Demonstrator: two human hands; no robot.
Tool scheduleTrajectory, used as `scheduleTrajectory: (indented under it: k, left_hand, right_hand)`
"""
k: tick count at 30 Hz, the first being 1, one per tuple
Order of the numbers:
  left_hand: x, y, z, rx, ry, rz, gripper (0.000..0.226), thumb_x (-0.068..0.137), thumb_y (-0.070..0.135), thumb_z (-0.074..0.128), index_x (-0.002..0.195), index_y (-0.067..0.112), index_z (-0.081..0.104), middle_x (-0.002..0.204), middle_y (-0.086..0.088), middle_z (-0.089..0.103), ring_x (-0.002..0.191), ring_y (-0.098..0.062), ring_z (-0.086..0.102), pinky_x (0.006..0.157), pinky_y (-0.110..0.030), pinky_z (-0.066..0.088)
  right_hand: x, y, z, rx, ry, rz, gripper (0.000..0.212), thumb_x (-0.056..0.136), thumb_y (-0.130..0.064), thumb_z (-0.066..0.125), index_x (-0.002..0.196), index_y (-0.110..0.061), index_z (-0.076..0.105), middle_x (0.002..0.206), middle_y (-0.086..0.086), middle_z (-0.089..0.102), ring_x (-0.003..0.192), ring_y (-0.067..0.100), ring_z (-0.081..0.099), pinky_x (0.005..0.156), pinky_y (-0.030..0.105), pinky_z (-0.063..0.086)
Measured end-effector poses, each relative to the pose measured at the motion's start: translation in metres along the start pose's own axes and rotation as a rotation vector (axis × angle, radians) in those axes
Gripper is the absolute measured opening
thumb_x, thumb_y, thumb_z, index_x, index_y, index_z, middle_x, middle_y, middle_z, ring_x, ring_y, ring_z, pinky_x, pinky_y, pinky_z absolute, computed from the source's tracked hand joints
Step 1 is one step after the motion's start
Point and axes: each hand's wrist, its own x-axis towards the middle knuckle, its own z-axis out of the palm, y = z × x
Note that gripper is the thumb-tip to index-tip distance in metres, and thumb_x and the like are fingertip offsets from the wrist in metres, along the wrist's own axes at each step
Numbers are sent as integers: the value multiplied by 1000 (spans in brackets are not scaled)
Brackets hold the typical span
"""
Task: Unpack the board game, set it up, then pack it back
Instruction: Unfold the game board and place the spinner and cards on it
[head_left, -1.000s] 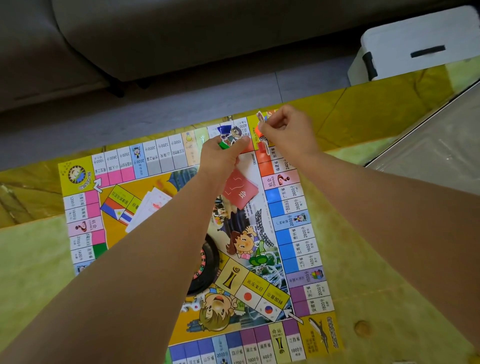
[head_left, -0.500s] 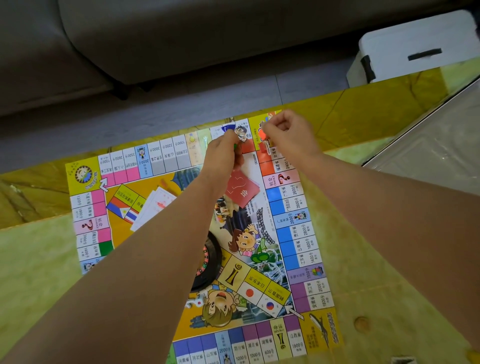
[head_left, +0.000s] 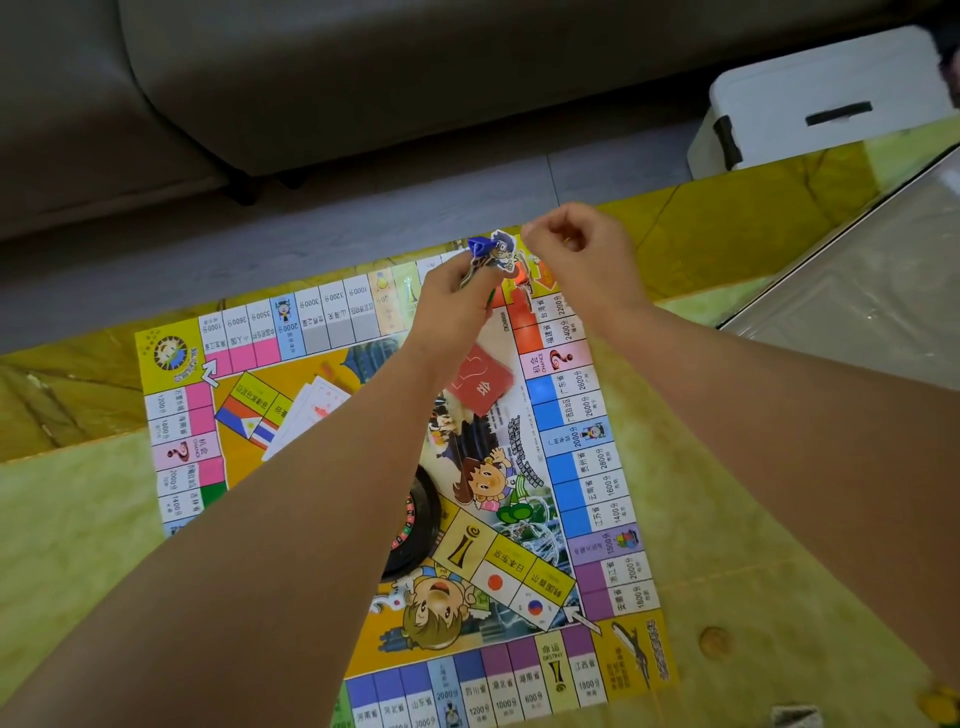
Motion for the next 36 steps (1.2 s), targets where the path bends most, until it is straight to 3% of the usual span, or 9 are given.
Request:
scheduleTrajectory:
  k: [4, 9, 12, 17, 21, 23, 27, 33, 36]
  left_hand:
    - [-1, 9, 10, 3, -2, -28, 28, 98, 8, 38, 73, 13, 48, 57, 5, 45, 46, -3, 40, 50, -17, 33]
    - [8, 6, 10, 27, 161, -52, 36, 101, 17, 31, 104, 11, 66, 89, 0, 51, 64, -7, 45, 49, -13, 37]
    - [12, 2, 6, -48, 187, -114, 42, 101, 17, 26, 107, 8, 67, 79, 1, 46, 57, -7, 41, 48, -15, 34]
    - [15, -6, 5, -31, 188, -112, 39, 100, 11, 28, 113, 1, 63, 66, 0, 51, 55, -8, 47, 47, -16, 37]
    - [17, -14, 3, -25, 177, -64, 34, 102, 9, 30, 112, 3, 62, 73, -2, 58, 63, -10, 55, 53, -16, 45]
    - [18, -17, 2, -30, 177, -53, 31, 101, 7, 32, 102, 6, 63, 76, -4, 60, 63, -11, 55, 56, -17, 47]
    - [19, -20, -2, -30, 164, -24, 31, 100, 6, 38, 82, 14, 62, 80, -9, 62, 67, -15, 58, 57, -20, 49]
    - [14, -23, -8, 0, 201, 18, 19, 99, 10, 48, 103, -1, 64, 73, -3, 65, 65, -16, 61, 55, -21, 49]
    - [5, -15, -9, 51, 173, 71, 20, 98, 11, 50, 103, -2, 64, 79, -5, 63, 61, -13, 61, 57, -22, 51]
  right_hand:
    - [0, -11, -8, 35, -45, -18, 4, 85, -11, 66, 83, -12, 63, 70, -3, 59, 58, -3, 52, 56, 11, 42]
    - [5, -4, -24, 145, 134, 76, 19, 85, -13, 65, 72, -19, 54, 71, 11, 62, 66, 18, 56, 59, 28, 45]
    - [7, 4, -30, 89, 210, 104, 19, 84, -17, 67, 72, -22, 53, 77, 12, 68, 70, 24, 63, 64, 34, 50]
    - [9, 15, -19, -87, 199, 78, 13, 84, -17, 67, 80, -19, 55, 73, -9, 58, 67, 5, 55, 68, 29, 50]
    - [8, 17, -6, -234, 154, 8, 8, 85, -20, 67, 84, -15, 60, 77, -5, 62, 73, 10, 60, 67, 27, 51]
    - [7, 18, -2, -273, 138, -24, 8, 85, -21, 66, 84, -16, 59, 77, -6, 61, 72, 10, 58, 65, 25, 49]
    - [6, 17, 4, -260, 125, -25, 10, 85, -22, 66, 84, -17, 58, 73, -9, 58, 69, 6, 56, 64, 24, 50]
    - [-1, 12, 1, -183, 145, -4, 10, 85, -27, 63, 83, -20, 57, 73, -1, 61, 67, 9, 54, 67, 38, 53]
    - [-9, 4, -4, -112, 92, -44, 9, 87, -25, 63, 84, -19, 58, 72, -2, 57, 64, 6, 49, 64, 35, 49]
